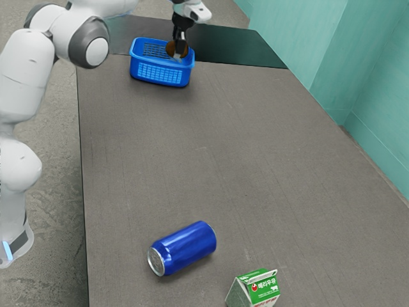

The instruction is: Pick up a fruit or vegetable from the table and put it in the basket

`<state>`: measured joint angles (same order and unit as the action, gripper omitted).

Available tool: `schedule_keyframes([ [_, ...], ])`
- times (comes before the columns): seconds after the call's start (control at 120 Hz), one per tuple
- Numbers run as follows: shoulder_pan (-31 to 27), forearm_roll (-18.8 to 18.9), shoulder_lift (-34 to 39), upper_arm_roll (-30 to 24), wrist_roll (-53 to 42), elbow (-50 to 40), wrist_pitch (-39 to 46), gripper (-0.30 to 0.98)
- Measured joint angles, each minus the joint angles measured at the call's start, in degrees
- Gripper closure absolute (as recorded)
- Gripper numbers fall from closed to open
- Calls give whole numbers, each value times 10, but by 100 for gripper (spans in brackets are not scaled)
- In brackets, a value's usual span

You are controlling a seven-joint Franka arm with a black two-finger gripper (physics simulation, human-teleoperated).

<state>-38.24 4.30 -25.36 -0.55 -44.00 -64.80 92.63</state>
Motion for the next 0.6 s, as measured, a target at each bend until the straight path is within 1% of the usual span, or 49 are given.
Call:
schedule_keyframes([
  [0.108, -60, 10, -5, -37, -6, 5, 10, 39],
  [0.225, -105, 17, -15, -54, -19, 6, 43, 41],
  [0.333, -120, 19, -45, -54, -35, 39, 79, 41],
  [0.433, -124, 20, -58, -53, -49, 48, 109, 41],
  [0.45, -124, 20, -59, -53, -51, 49, 113, 39],
  [0.525, -124, 18, -60, -54, -60, 49, 125, 23],
  [0.6, -123, 17, -60, -55, -68, 49, 132, 13],
])
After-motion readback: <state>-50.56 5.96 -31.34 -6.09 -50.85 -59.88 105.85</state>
